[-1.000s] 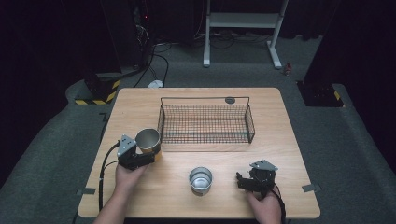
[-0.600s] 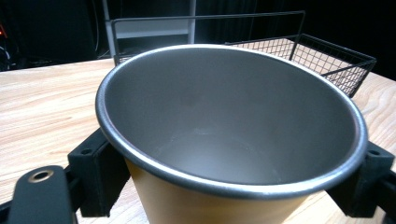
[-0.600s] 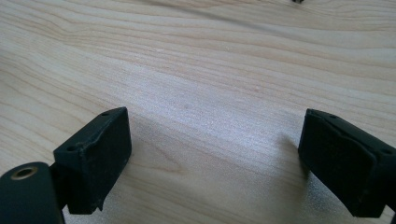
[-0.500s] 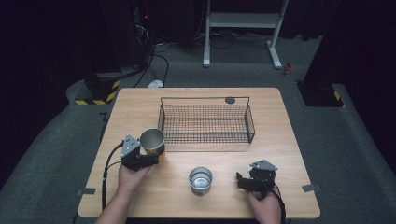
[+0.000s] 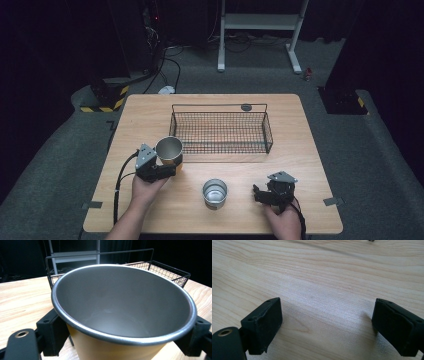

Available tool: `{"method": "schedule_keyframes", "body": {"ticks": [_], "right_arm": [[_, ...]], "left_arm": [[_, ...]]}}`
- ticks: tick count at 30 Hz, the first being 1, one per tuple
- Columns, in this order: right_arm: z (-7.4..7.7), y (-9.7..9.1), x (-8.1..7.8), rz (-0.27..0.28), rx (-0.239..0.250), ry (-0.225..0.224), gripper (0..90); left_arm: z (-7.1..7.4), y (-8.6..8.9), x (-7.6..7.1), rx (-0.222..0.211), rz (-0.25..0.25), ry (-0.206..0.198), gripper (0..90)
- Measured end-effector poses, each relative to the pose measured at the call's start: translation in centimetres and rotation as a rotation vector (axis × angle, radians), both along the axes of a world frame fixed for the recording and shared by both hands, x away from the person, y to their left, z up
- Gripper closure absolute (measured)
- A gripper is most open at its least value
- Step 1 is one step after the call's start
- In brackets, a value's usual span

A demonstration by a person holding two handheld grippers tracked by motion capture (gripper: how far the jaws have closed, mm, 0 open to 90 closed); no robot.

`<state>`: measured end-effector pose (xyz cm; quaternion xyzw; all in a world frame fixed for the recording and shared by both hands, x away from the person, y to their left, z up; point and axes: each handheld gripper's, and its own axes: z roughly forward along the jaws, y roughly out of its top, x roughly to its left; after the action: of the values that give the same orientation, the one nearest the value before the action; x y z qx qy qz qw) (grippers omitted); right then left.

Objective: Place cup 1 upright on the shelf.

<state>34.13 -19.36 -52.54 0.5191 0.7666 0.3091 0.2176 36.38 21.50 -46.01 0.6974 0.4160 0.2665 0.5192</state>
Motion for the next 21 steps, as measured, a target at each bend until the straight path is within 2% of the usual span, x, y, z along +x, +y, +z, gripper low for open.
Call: {"method": "schedule_keyframes", "body": {"ticks": [5,14,17,21], "right_arm": [[0.0,0.0,0.0,0.004,0.001,0.000,9.6],[0.0,-0.1,0.0,0.015,0.002,0.005,9.5],[0.0,-0.1,0.0,0.017,0.001,0.002,9.5],[0.0,-0.2,0.0,0.027,-0.002,0.003,9.4]], "left_arm": [[0.4,-0.6,0.2,0.028,0.004,0.010,14.4],[1.7,-1.7,0.6,0.021,0.015,0.027,14.4],[2.2,-2.1,0.9,0.006,0.018,0.042,14.4],[2.8,-2.7,1.2,0.013,0.029,0.050,14.4]]}}
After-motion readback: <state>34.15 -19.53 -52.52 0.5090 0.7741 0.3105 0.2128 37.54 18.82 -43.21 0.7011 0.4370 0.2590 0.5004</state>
